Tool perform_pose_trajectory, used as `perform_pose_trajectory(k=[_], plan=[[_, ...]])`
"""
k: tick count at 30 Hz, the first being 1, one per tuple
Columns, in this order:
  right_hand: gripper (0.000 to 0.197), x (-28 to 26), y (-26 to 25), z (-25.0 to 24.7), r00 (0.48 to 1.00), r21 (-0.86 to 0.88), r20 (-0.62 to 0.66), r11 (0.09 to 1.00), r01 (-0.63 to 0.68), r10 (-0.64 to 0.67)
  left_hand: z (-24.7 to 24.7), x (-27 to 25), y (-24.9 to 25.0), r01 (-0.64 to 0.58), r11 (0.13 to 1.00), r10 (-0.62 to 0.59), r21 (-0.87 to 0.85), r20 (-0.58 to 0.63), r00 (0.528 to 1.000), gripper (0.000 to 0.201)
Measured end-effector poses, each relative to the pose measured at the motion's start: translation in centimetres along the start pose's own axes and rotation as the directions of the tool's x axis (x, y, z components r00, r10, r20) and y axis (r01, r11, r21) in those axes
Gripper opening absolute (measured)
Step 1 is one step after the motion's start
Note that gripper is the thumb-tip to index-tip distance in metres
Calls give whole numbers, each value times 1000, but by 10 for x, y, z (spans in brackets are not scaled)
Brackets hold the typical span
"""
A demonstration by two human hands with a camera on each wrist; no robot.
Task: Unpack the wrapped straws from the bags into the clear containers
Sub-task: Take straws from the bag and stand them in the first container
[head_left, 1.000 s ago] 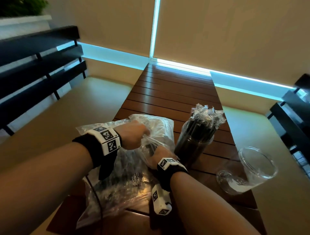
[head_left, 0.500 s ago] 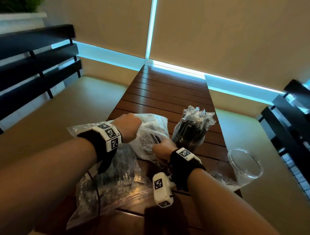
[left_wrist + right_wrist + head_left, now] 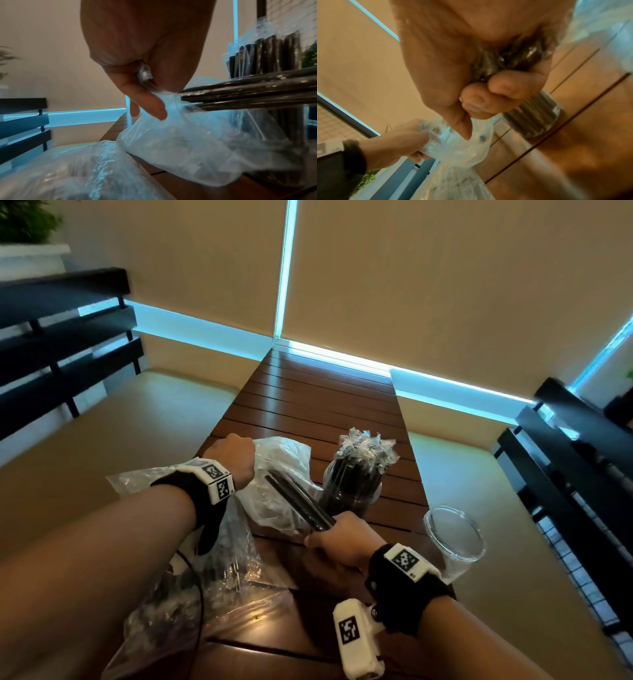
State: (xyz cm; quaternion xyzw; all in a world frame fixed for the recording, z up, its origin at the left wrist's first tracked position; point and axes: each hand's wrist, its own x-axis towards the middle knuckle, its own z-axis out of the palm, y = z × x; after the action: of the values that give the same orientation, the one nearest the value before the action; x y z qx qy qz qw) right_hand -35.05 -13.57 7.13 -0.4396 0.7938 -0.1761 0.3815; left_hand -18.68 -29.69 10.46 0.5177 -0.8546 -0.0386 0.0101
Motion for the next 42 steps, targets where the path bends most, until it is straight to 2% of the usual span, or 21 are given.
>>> perform_pose_trajectory(k=[3, 7, 12, 14, 19, 22, 24, 25, 27, 29, 31, 32, 34, 36, 38, 39, 42], plan=[[17, -13, 3, -24, 999, -118, -27, 992, 38, -41, -7, 3, 2, 53, 998, -54, -23, -16, 998, 18], [16, -20, 6, -37, 998, -93, -53, 995, 35, -40, -12, 0, 7, 64, 997, -64, -37, 7, 998, 14], [14, -17, 12, -27, 991, -69, -112, 996, 64, -71, -21, 0, 7, 33, 997, -27, -74, 80, 996, 17], [22, -11, 14, -13, 980, -66, -175, 994, 88, -98, -20, -1, 9, 3, 996, 9, -90, 132, 991, 26], [45, 5, 11, 28, 948, 105, -290, 979, 172, -135, -20, -9, 13, -40, 998, 47, -47, 156, 987, 39], [40, 7, 6, 37, 933, 178, -319, 957, 230, -165, -18, -14, 7, -45, 999, 45, -7, 158, 986, 37], [34, 10, 3, 39, 934, 200, -305, 947, 253, -185, -15, -18, 3, -28, 1000, 26, 12, 157, 987, 35], [33, 10, 1, 38, 938, 205, -289, 945, 256, -191, -12, -21, 2, -5, 1000, 2, 23, 131, 991, 40], [26, 10, -1, 35, 952, 170, -245, 958, 231, -186, -3, -26, 2, 11, 998, -9, 62, -33, 999, 59], [21, 7, -3, 27, 972, 88, -164, 978, 187, -171, 1, -31, 8, -39, 993, 60, 114, -189, 980, 60], [26, 2, -4, 15, 986, -51, -51, 987, 154, -157, 0, -30, 13, -105, 986, 130, 130, -203, 970, 44], [27, -2, -4, 8, 988, -129, -9, 980, 150, -152, 0, -26, 13, -101, 986, 124, 131, -176, 977, 36], [22, -11, 3, -7, 987, -217, 34, 963, 159, -155, -5, -19, 10, -24, 997, 33, 67, -135, 990, 25], [23, -22, 17, -20, 985, -233, 31, 957, 171, -168, -11, -12, 5, 44, 998, -49, -43, -104, 993, 20], [23, -32, 31, -26, 978, -178, -48, 965, 193, -204, -14, -8, 1, 70, 992, -75, -106, -48, 996, 12], [25, -33, 37, -24, 966, -144, -131, 969, 202, -221, -17, -10, 1, 68, 989, -72, -129, -27, 997, 8], [29, -26, 35, -6, 883, -56, -379, 959, 276, -276, -21, -18, 7, 40, 989, -43, -145, -21, 999, 6]])
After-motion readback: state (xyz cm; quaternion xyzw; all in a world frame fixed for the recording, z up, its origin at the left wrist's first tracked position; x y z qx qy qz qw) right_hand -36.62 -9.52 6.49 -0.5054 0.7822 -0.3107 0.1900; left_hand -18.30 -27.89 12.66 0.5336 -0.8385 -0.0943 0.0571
